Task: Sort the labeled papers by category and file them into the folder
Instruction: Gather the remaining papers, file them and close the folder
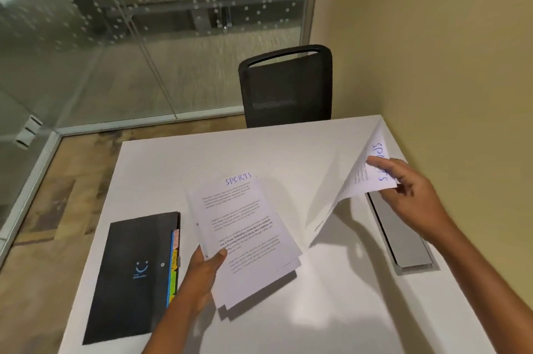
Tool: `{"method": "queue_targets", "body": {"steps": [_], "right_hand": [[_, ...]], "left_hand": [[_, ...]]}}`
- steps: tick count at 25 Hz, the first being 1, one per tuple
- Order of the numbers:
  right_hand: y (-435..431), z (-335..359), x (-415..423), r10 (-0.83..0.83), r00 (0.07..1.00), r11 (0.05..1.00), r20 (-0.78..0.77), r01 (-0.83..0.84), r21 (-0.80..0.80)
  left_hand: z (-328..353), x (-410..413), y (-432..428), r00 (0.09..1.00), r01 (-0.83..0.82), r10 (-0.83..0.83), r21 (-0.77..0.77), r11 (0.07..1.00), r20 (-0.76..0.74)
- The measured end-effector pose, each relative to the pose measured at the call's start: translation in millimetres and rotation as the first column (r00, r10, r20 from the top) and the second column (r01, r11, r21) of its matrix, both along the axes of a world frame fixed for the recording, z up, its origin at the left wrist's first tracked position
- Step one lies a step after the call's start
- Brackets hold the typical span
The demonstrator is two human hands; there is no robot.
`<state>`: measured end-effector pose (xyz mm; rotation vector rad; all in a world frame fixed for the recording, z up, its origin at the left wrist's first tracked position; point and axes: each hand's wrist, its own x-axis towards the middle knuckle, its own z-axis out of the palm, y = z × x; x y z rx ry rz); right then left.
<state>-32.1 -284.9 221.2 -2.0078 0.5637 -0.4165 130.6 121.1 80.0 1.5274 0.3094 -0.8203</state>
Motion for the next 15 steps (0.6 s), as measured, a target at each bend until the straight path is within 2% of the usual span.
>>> {"method": "queue_targets", "body": {"steps": [3, 5, 8, 12, 15], "right_hand": [[27, 37, -12, 0.143, 0.989, 0.972, -0.044, -0.132, 0.196], [51, 59, -15, 0.127, 0.992, 0.958, -0.011, -0.120, 0.259], [86, 84, -12, 0.073, 0.997, 0.971, 0.017, -0.075, 0.227], [126, 115, -9, 0.218, 0.975, 0.957, 0.051, -0.224, 0.187], [145, 132, 1, 0.286, 0.954, 0.922, 0.089, -0.299, 0.244]], "left_hand": [[3, 2, 9, 1.000, -0.016, 0.016, -0.046, 0.999, 0.002], [2, 4, 15, 1.000, -0.020, 0.021, -0.059, 0.998, 0.010], [1, 5, 24, 0.999, -0.012, 0.015, -0.096, 0.995, 0.032], [4, 6, 32, 0.998, -0.011, 0.018, -0.132, 0.991, 0.054], [4, 10, 38, 0.998, -0.029, 0.038, -0.166, 0.986, 0.052]]}}
